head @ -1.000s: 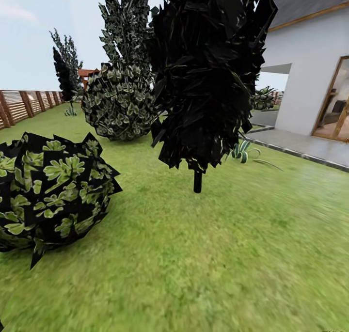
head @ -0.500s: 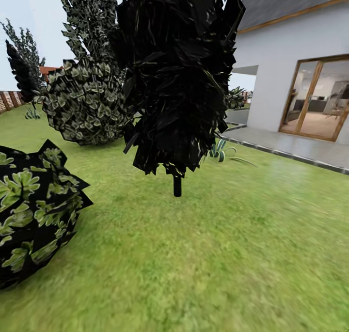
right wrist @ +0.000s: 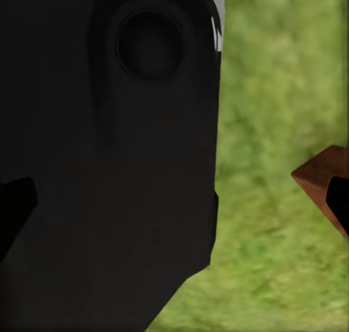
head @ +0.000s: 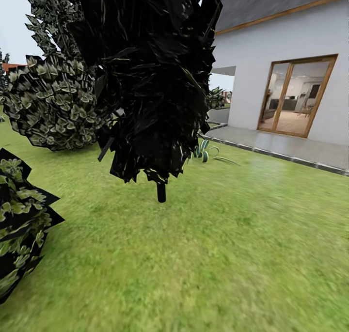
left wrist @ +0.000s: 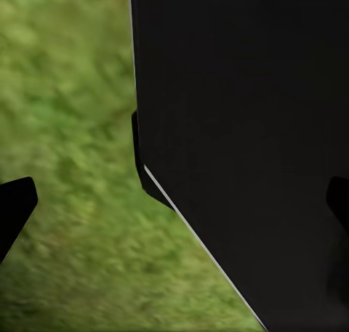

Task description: Take the three Easter eggs out of the wicker basket on the lawn in the garden, then place them on the lawn next to a single tree (choose any tree) so that all three eggs are next to the same tree and none are left in the basket.

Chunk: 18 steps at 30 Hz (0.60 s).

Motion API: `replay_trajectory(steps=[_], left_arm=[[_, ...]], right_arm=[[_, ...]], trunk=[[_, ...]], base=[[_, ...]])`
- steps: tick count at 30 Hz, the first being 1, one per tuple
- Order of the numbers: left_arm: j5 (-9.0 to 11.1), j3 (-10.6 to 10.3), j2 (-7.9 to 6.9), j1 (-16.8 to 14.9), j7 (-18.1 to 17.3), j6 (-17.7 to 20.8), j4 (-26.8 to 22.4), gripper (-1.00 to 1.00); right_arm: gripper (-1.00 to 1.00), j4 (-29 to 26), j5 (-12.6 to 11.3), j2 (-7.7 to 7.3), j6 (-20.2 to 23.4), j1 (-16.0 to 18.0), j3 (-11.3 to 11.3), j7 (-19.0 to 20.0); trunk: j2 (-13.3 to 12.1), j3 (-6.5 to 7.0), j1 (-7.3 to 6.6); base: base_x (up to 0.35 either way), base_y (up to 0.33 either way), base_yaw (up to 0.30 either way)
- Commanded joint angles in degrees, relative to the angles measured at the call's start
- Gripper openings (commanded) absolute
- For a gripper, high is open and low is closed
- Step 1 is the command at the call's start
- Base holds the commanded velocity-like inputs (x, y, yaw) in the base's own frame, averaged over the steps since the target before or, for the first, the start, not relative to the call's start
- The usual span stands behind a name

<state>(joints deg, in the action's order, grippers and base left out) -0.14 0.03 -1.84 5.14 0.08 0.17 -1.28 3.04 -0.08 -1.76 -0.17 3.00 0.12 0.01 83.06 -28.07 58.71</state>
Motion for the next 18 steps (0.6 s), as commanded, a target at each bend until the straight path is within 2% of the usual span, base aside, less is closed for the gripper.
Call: replay_trajectory(steps=[1,18], left_arm=[[0.0,0.0,0.00,0.0,0.0,0.0,-0.1,1.00],[0.0,0.0,0.00,0.0,0.0,-0.1,-0.1,1.00]], right_arm=[[1.00,0.1,0.0,0.00,0.1,0.1,0.0,0.0],[1.00,0.1,0.1,0.00,0.3,0.1,0.1,-0.2]], trunk=[[0.0,-0.04,0.02],[0.0,-0.04,0.02]], base=[[0.104,0.000,-0.021],[0.001,0.000,0.000]])
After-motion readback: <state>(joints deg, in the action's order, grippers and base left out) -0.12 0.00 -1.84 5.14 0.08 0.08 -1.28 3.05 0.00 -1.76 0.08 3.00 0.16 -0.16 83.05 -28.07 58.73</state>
